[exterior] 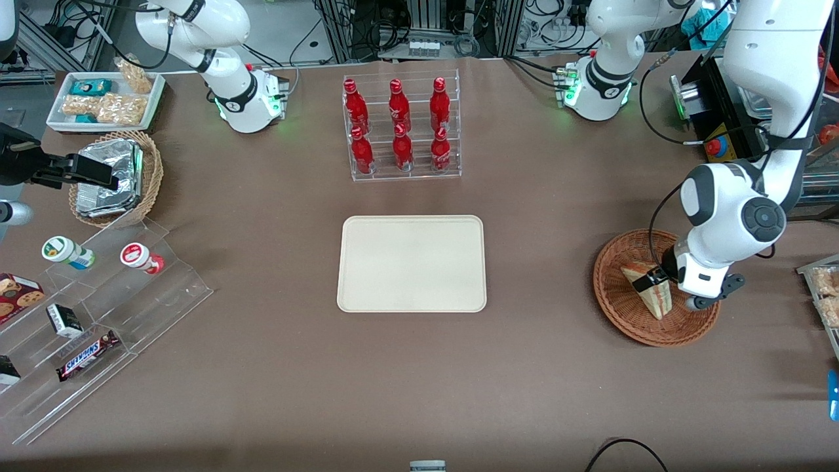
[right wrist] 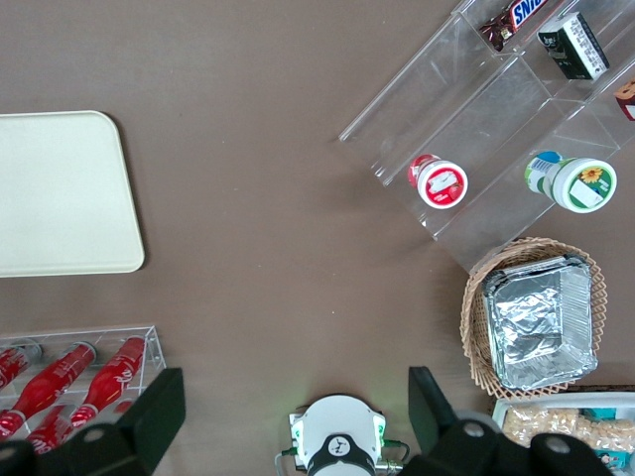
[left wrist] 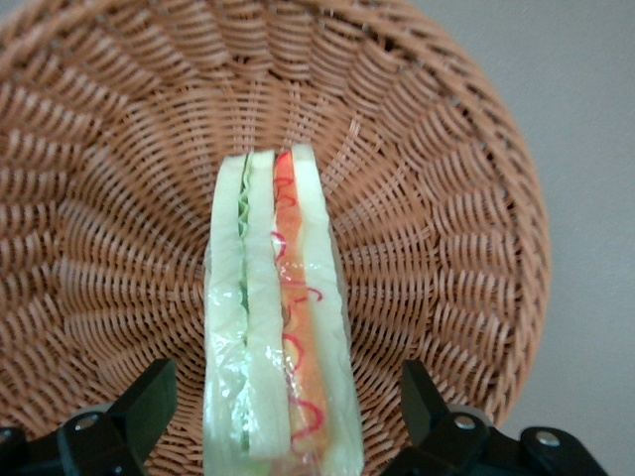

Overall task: Place sandwich from basket to tray
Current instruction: 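Close the left gripper on the wrapped sandwich, then lift the sandwich and carry it over the cream tray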

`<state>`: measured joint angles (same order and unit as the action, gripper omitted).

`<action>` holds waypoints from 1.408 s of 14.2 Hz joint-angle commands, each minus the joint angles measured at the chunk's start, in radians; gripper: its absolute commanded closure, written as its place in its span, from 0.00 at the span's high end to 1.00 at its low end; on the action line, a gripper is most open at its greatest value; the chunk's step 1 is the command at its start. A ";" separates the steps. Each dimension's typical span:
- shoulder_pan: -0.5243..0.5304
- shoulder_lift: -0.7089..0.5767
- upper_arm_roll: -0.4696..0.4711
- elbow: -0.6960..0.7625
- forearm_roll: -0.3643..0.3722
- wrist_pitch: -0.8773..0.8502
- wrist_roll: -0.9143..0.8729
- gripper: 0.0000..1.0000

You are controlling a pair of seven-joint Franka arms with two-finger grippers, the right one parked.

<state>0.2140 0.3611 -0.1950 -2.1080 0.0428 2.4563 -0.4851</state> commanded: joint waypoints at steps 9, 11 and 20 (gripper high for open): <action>-0.005 -0.115 -0.021 -0.007 0.005 -0.155 -0.037 0.14; -0.043 -0.194 -0.061 -0.007 0.009 -0.279 -0.023 0.14; -0.592 0.010 -0.086 0.273 0.008 -0.387 -0.331 0.12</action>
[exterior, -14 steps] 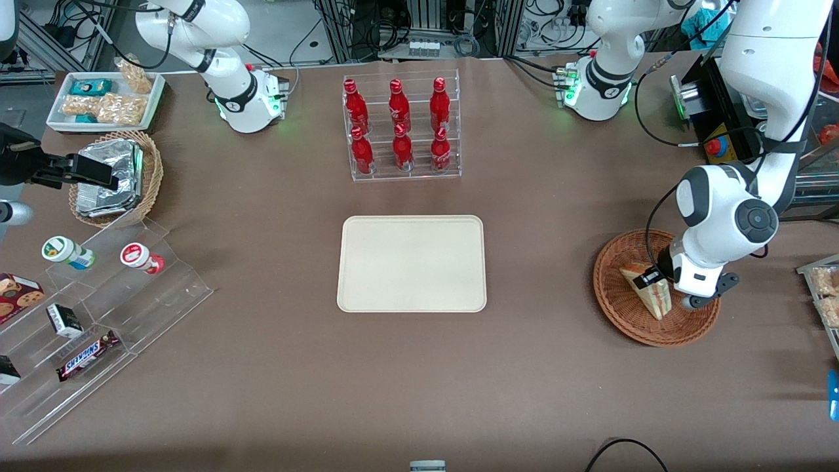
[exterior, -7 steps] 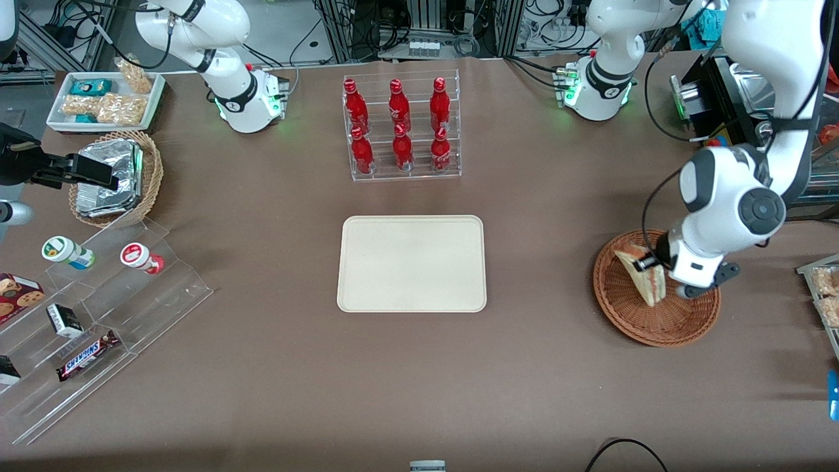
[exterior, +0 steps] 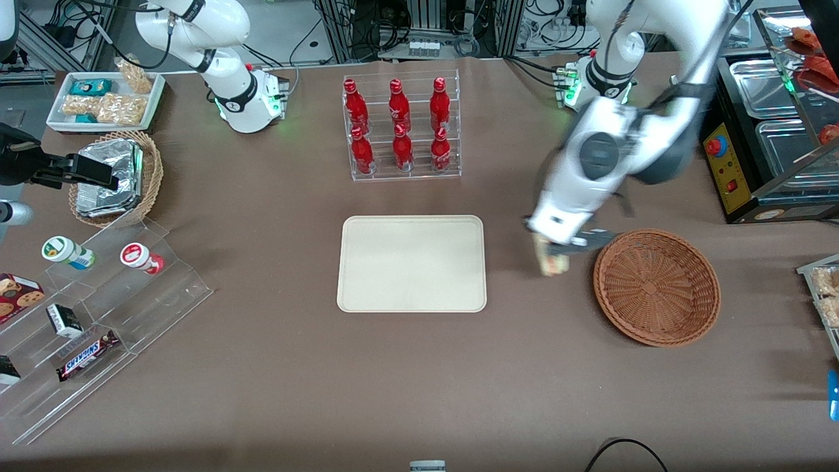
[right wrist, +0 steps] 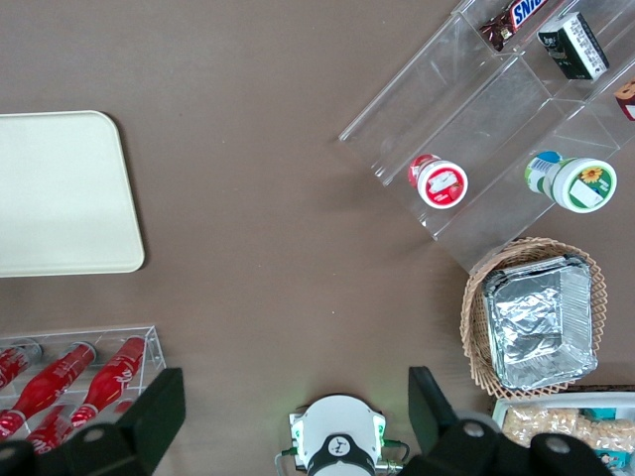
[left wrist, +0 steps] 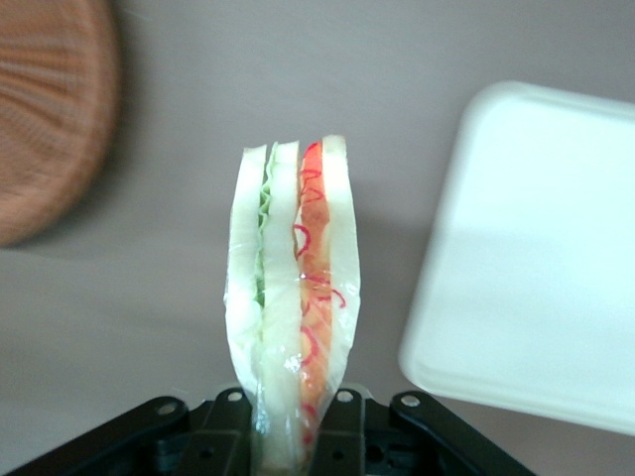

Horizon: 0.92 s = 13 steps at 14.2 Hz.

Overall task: Place sandwich from basket to tray
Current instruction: 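Lift the sandwich and carry it over the cream tray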

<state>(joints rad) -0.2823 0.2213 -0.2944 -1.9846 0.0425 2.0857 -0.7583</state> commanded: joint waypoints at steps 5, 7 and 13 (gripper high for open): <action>-0.253 0.392 0.014 0.418 -0.001 -0.015 -0.122 0.13; -0.281 0.420 0.014 0.446 -0.003 -0.015 -0.131 0.13; -0.348 0.497 0.015 0.526 0.008 -0.016 -0.177 0.17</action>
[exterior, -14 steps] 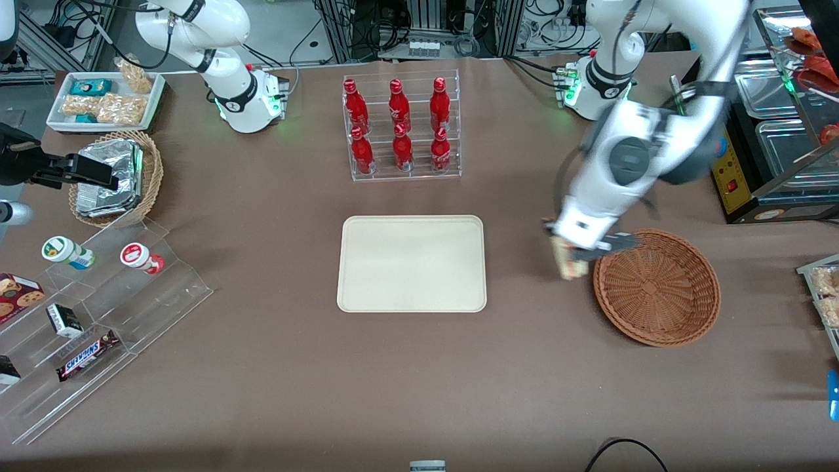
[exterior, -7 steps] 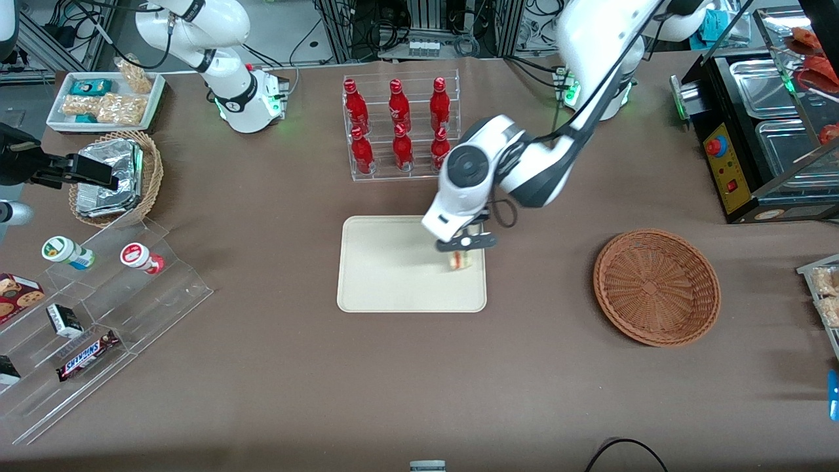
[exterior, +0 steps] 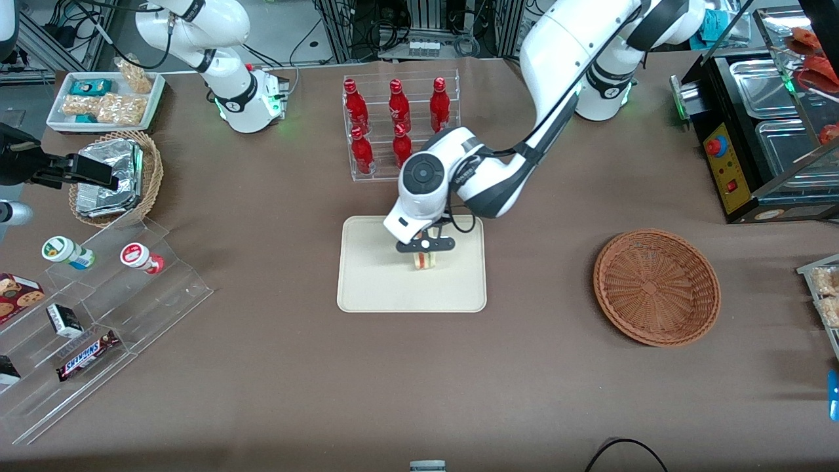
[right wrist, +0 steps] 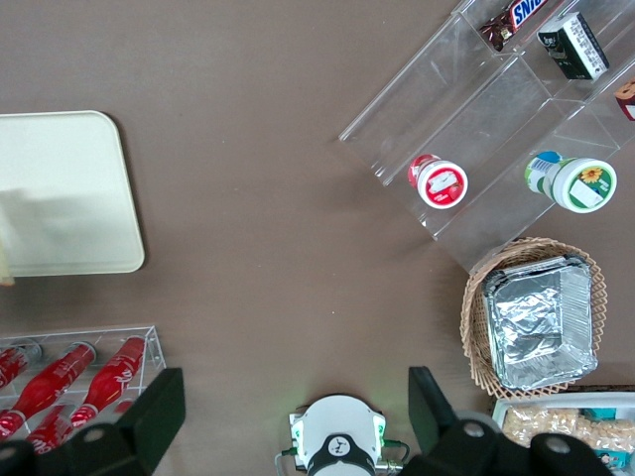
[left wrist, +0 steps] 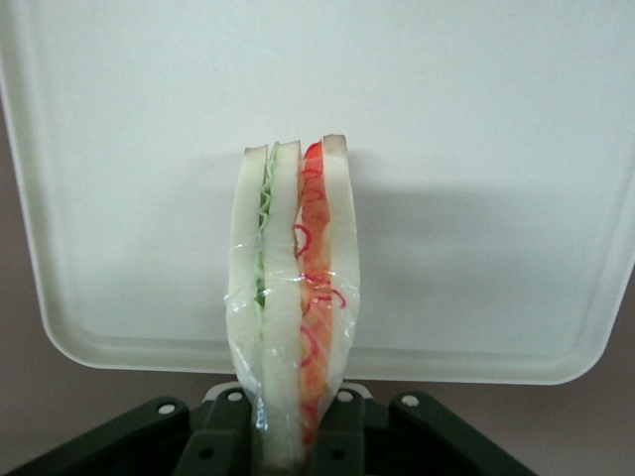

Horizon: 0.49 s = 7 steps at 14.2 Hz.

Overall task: Place sandwich from basket to tray
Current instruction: 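Lower the sandwich onto the tray and open the left gripper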

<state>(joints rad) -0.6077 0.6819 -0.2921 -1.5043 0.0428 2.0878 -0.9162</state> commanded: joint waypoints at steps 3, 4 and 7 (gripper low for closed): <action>-0.023 0.047 0.013 0.055 0.006 -0.018 -0.015 0.29; -0.021 0.047 0.013 0.056 0.006 -0.018 -0.016 0.31; -0.021 0.047 0.013 0.058 0.006 -0.018 -0.020 0.43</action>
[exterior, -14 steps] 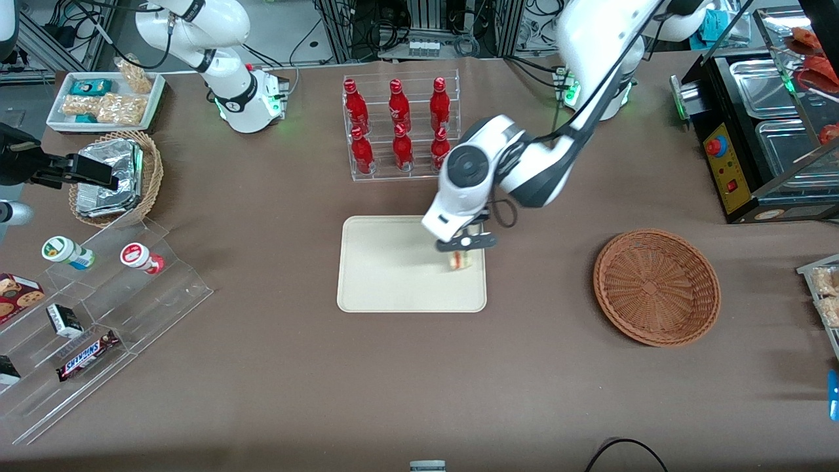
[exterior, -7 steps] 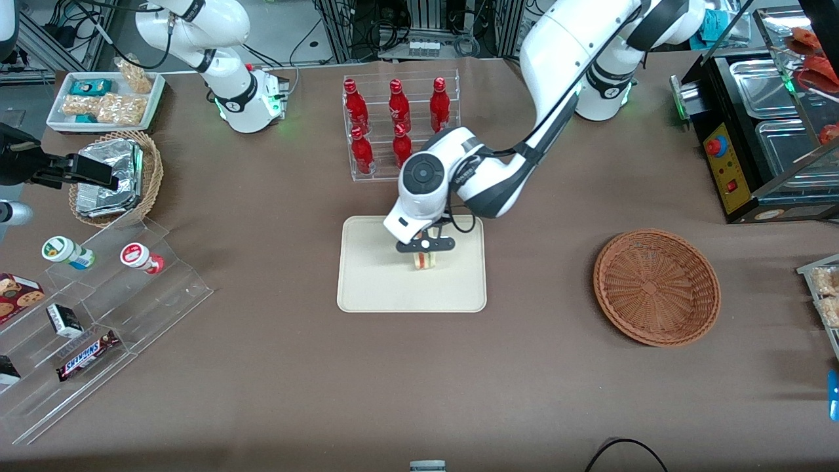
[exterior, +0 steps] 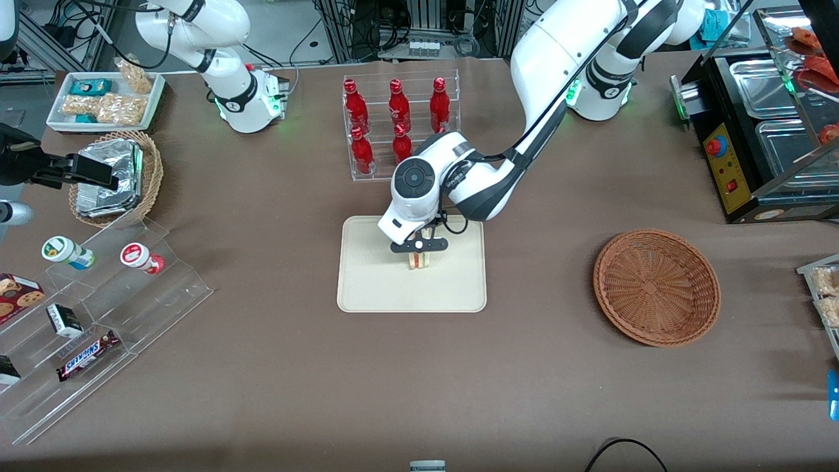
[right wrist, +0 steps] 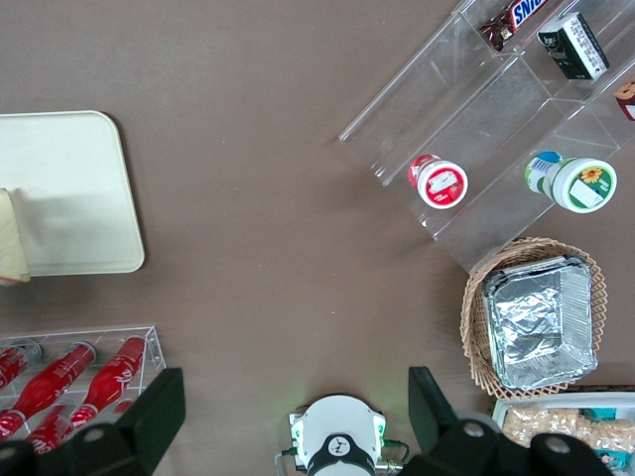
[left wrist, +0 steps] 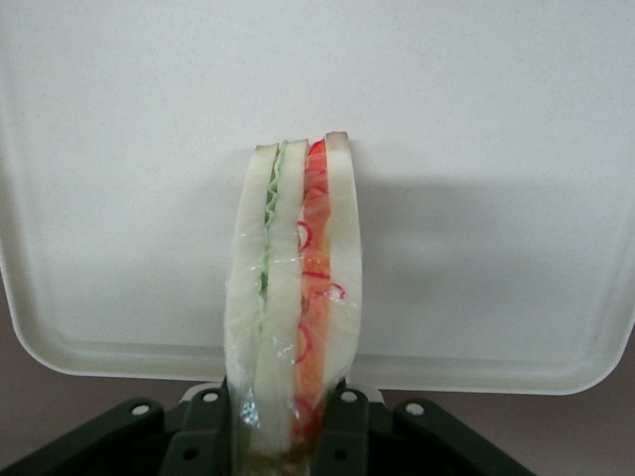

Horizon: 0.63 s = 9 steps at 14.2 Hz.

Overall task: Place sandwich from basket to tray
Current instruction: 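Lower the sandwich onto the tray and open the left gripper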

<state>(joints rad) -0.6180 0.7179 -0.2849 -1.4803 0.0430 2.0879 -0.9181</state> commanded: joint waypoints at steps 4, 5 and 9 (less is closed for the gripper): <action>-0.011 0.009 0.010 0.034 0.009 -0.019 -0.015 0.97; -0.011 0.009 0.010 0.034 0.009 -0.022 -0.013 1.00; 0.000 -0.032 0.016 0.032 0.014 -0.046 -0.011 1.00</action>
<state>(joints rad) -0.6165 0.7156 -0.2790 -1.4592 0.0446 2.0828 -0.9183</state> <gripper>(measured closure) 0.000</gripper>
